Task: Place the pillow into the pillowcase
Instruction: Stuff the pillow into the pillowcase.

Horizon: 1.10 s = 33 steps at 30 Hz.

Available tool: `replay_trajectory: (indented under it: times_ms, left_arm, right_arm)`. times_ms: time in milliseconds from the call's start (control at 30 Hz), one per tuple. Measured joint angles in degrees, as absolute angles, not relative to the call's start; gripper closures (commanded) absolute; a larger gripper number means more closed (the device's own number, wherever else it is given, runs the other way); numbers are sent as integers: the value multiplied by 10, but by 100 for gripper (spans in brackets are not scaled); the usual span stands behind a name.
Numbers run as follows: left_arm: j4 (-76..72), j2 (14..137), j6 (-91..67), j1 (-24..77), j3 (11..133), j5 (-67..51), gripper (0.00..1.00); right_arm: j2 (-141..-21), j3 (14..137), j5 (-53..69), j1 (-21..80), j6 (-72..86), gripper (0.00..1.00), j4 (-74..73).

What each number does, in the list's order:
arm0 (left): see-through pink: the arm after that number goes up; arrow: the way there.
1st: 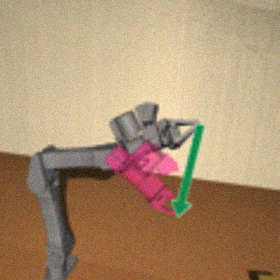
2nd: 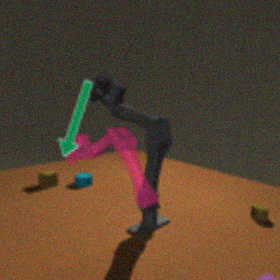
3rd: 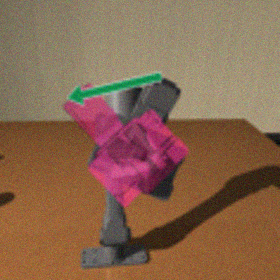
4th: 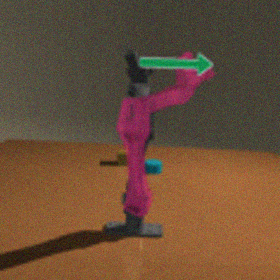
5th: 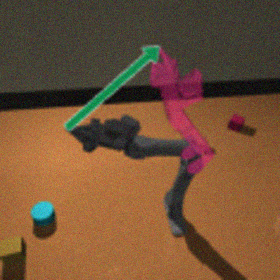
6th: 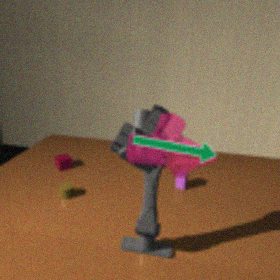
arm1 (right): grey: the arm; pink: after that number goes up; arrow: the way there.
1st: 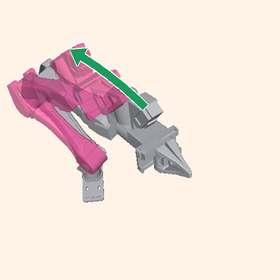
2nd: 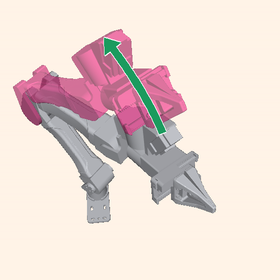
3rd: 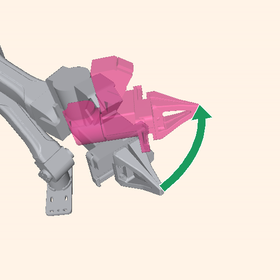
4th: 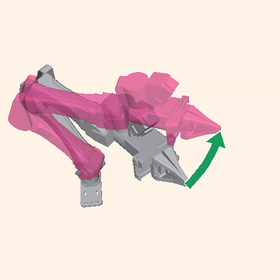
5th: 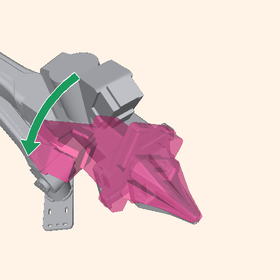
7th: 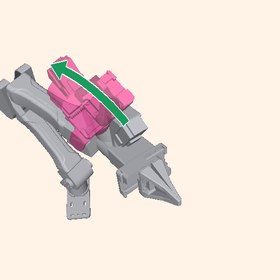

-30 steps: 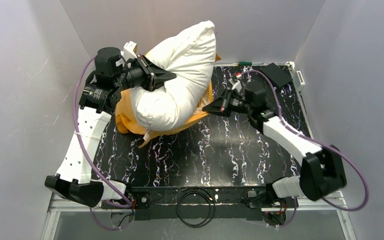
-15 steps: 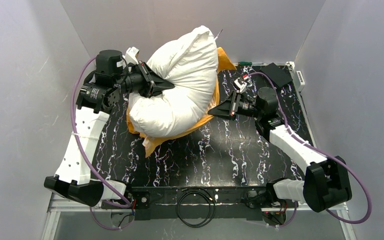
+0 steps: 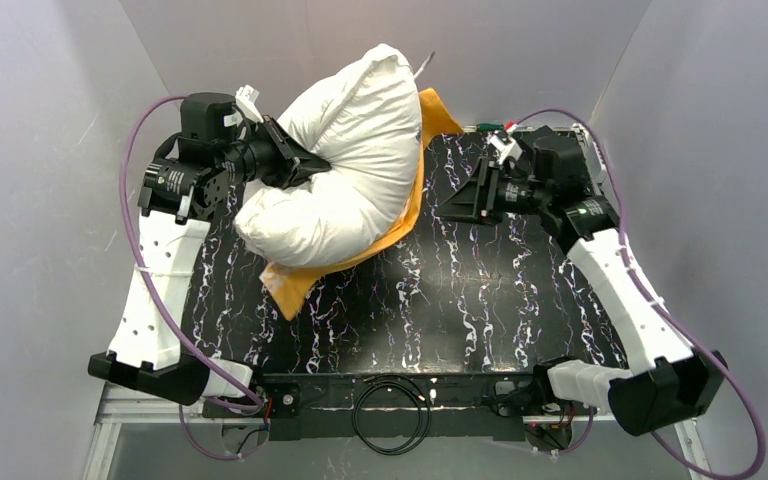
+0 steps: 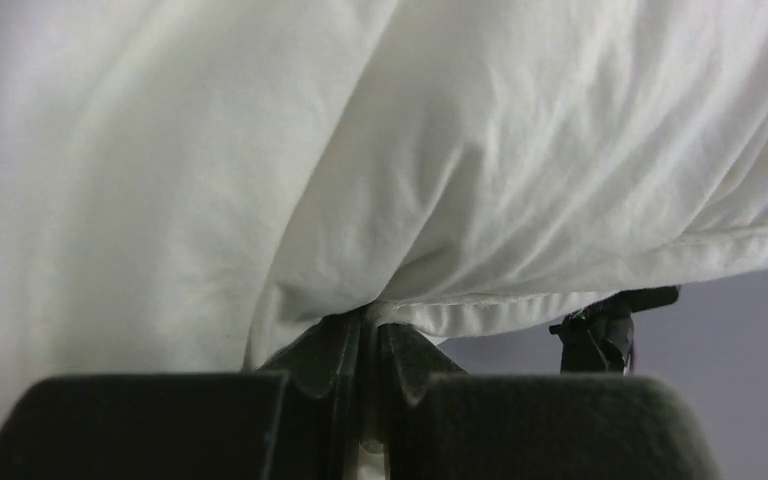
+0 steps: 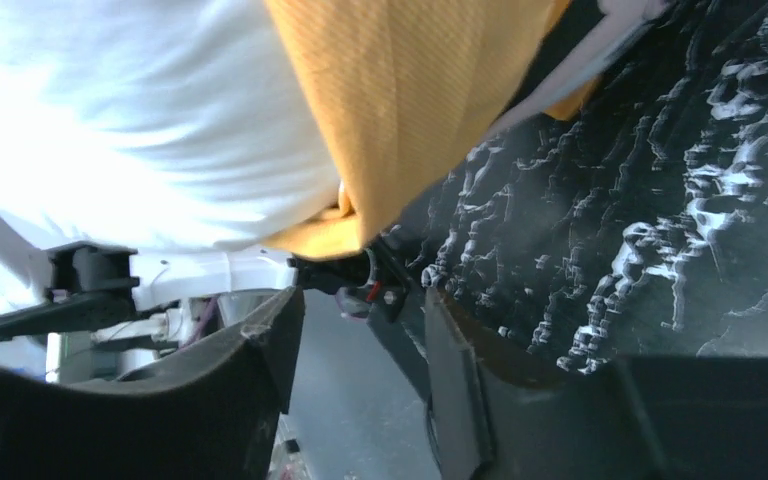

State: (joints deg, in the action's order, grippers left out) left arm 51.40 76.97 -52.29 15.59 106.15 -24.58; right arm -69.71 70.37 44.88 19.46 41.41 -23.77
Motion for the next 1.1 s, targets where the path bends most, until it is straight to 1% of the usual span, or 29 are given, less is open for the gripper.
replay_trajectory:
  times_ms: [33, 67, 100, 133, 167, 267, 300, 400, 467, 533, 667, 733, 800, 900, 1100]
  left_arm:
    - [520, 773, -519, 153, 1064, -242, 100]
    - [524, 778, -516, 150, 1064, -244, 100]
    - [526, 783, -515, 149, 1064, -248, 100]
    - [528, 787, -515, 149, 1064, -255, 100]
    - [528, 792, -516, 149, 1063, -264, 100]
    - [526, 804, -523, 149, 1053, -285, 100]
    - [526, 806, -526, 149, 1048, -290, 100]
    - [528, 813, -535, 149, 1041, -299, 100]
    - [527, 817, -542, 148, 1040, -300, 100]
    - [523, 820, -552, 148, 1039, -301, 100]
    - [503, 827, -571, 145, 1038, -303, 100]
    - [495, 831, -579, 143, 1039, -305, 100]
    - [486, 835, -590, 142, 1039, -306, 100]
    - [463, 839, -613, 142, 1039, -310, 100]
    - [422, 845, -646, 141, 1053, -320, 100]
  right_arm:
    - [-685, 712, 439, 190, 399, 34, -263]
    - [-672, 716, 429, 184, 389, 34, -280]
    - [-662, 720, 423, 181, 385, 37, -289]
    - [-656, 723, 420, 180, 382, 42, -293]
    - [-653, 727, 421, 181, 383, 48, -294]
    - [-661, 731, 422, 192, 398, 71, -269]
    - [-668, 731, 420, 199, 408, 77, -257]
    - [-698, 729, 407, 239, 444, 89, -217]
    - [-712, 719, 391, 275, 470, 94, -188]
    - [-727, 698, 374, 314, 502, 94, -157]
    - [-781, 671, 354, 364, 564, 87, -90]
    - [-814, 680, 339, 372, 576, 85, -74]
    - [-840, 696, 322, 374, 581, 84, -74]
    - [-849, 701, 291, 376, 583, 83, -73]
    - [-850, 666, 255, 376, 599, 71, -12]
